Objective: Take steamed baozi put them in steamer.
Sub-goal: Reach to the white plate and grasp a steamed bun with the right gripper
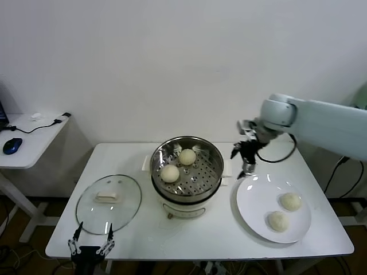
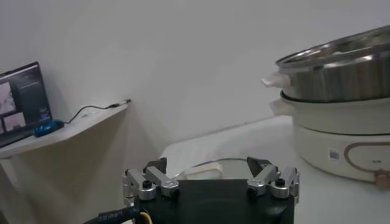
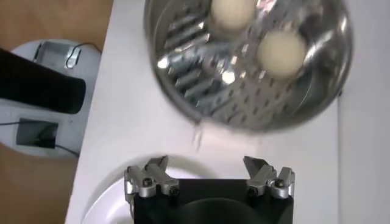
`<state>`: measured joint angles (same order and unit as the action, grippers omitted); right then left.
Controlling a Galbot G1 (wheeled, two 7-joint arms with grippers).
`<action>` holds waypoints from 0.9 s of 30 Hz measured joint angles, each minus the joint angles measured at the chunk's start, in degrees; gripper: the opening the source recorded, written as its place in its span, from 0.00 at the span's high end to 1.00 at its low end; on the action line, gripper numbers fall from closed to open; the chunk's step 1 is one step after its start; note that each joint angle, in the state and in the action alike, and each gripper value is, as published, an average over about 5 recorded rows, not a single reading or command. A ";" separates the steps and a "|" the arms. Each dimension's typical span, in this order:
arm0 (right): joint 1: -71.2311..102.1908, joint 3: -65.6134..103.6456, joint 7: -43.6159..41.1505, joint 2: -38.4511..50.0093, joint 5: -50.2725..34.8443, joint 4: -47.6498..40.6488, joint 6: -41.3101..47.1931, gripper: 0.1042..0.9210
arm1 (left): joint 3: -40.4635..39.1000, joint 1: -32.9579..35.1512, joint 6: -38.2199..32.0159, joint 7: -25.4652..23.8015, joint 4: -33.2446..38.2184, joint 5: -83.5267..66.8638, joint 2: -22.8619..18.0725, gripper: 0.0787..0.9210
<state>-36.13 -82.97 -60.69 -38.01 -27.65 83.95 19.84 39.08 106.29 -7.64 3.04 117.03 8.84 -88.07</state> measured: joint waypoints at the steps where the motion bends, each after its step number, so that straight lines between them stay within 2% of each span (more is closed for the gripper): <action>1: 1.60 1.05 -0.18 1.55 1.40 0.31 -0.26 0.12 | 0.02 0.07 0.05 0.00 0.01 0.08 -0.01 0.12; 12: 20.49 13.25 -0.62 11.62 14.48 1.29 -1.75 0.12 | -0.30 -0.05 0.61 0.00 -0.17 1.25 -0.41 0.12; 27: 31.40 19.35 0.71 11.33 22.00 -1.72 -2.44 0.12 | -0.16 0.17 0.58 0.19 -0.93 1.71 -0.72 0.12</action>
<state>-4.73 -63.62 -59.98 -26.69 -5.66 82.23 17.40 38.91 106.46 -7.06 3.23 116.10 10.55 -88.79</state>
